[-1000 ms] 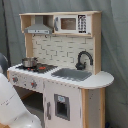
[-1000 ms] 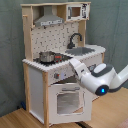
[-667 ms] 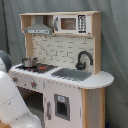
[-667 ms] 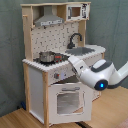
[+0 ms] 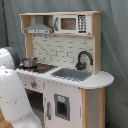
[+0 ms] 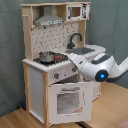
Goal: Play with the kitchen
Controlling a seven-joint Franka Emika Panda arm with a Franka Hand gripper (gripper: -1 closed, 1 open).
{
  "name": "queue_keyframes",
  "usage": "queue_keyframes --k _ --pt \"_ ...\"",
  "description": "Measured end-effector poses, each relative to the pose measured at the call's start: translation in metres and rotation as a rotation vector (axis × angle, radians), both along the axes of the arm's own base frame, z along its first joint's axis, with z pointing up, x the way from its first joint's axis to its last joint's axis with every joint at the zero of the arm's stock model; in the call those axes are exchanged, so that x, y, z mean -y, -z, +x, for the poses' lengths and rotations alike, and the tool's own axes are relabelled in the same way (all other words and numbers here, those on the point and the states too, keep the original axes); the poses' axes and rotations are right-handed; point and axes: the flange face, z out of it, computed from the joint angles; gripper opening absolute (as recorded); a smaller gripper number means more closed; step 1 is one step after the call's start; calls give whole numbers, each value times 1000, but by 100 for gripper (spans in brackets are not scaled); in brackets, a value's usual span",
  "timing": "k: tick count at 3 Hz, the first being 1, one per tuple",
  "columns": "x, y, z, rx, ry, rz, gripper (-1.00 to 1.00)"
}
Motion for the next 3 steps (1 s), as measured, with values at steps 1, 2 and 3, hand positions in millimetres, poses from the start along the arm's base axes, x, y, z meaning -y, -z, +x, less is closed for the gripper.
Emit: queue_keyframes --k 1,2,3 --pt "18 -5 4 -104 1 -32 100" --pt "34 -13 9 -201 -6 -57 100" --pt "50 -25 18 -293 -10 -82 100"
